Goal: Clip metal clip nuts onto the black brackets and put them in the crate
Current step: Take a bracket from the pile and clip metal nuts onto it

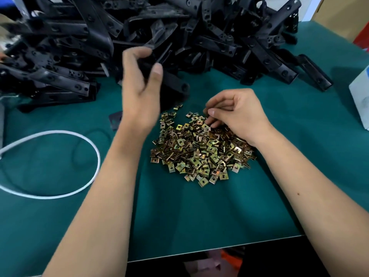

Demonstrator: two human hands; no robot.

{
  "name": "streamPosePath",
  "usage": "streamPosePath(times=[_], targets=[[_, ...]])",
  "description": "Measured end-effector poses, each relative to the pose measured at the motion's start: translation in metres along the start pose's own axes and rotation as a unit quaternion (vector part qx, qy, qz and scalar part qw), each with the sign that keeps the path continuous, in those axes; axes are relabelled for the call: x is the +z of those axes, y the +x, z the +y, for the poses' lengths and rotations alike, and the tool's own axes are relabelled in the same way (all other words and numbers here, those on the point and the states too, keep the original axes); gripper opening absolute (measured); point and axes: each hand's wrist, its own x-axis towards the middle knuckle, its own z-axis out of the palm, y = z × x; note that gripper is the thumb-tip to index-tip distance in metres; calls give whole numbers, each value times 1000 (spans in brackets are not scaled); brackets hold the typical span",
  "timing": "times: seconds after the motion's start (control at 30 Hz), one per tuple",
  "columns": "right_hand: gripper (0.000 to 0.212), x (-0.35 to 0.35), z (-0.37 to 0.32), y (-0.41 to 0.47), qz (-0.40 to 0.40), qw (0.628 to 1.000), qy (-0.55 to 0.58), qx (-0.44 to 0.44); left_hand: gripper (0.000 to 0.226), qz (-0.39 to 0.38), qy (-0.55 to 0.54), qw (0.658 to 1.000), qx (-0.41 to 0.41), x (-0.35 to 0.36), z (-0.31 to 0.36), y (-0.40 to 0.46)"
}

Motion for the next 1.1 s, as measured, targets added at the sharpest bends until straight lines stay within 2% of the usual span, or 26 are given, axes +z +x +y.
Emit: streamPosePath(times=[0.17, 0.23, 0.3, 0.4, 0.53, 0.67, 0.77, 0.83, 0.93, 1.1], targets=[[15, 1, -2, -1, 41, 998, -49, -20, 30, -26, 97, 995, 12, 28, -4, -18], [18, 0, -2, -2, 43, 990, -120, -61, 37, -63, 160, 985, 16, 35, -6, -25], [22, -2, -4, -4, 35, 973, -208, -93, 47, -64, 233, 970, -3, 39, -5, -27], [26, -1, -7, -4, -14, 953, -290, -88, 59, -28, 329, 942, -55, 39, -2, -26], [22, 3, -11, -3, -79, 928, -353, -89, 67, -18, 313, 941, -131, 41, 4, -31], [12, 1, -11, -3, -81, 933, -339, -90, 90, 2, 296, 944, -147, 45, 8, -33], [8, 1, -10, -4, -46, 949, -294, -104, 99, -17, 194, 971, -142, 44, 5, -31], [7, -1, -9, -2, 0, 967, -239, -93, 99, -39, 149, 981, -119, 44, 2, -30], [4, -1, -8, 0, 49, 991, -113, -51, 98, -67, 175, 977, -99, 44, -3, -28], [16, -1, -6, -1, 50, 999, 4, 0, 92, -62, 170, 975, -127, 41, -8, -26]])
